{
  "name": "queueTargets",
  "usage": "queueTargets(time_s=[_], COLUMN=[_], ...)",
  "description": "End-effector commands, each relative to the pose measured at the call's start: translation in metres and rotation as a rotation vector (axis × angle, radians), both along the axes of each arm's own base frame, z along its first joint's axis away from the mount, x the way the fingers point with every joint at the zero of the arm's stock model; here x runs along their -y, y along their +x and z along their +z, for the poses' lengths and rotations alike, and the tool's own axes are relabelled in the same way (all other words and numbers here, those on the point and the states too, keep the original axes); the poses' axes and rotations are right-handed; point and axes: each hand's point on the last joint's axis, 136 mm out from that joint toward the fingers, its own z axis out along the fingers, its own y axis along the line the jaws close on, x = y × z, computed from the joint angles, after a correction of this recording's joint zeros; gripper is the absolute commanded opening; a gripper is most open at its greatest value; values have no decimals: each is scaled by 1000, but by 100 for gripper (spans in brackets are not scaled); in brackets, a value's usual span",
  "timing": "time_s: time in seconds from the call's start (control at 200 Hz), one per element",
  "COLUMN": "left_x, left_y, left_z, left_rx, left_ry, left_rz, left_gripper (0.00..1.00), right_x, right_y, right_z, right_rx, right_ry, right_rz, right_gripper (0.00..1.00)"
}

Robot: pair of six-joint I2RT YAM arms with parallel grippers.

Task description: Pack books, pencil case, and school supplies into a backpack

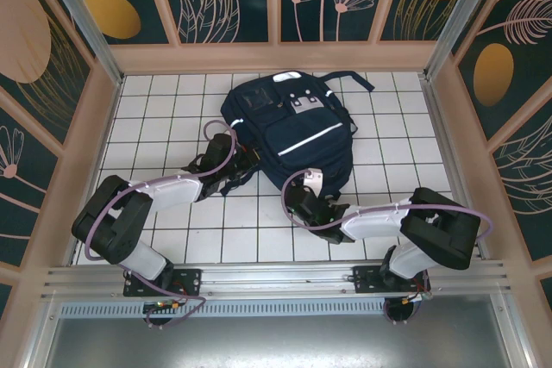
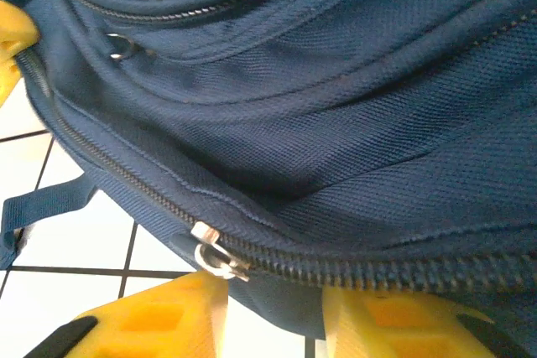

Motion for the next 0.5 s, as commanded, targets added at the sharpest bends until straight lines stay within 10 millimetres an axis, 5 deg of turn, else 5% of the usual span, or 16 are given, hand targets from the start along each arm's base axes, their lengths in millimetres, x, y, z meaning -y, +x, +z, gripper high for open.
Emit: queueTargets(time_s=[0.0, 0.145, 0.355, 0.495], left_x=[19, 18, 3, -31], left_y=[10, 11, 17, 27], left_z=[40, 39, 30, 18], left_rx=[98, 97, 86, 69], left_ry=[-92, -89, 2, 56], left_rz=[-34, -32, 12, 98], left_gripper=[0, 0, 0, 0], right_x=[-9, -4, 25, 45], right_y=[14, 16, 7, -2], right_z=[15, 17, 14, 14], right_rx=[49, 56, 39, 25], right_ry=[31, 13, -30, -35], right_rz=[-13, -35, -90, -108], right_gripper=[30, 0, 0, 0])
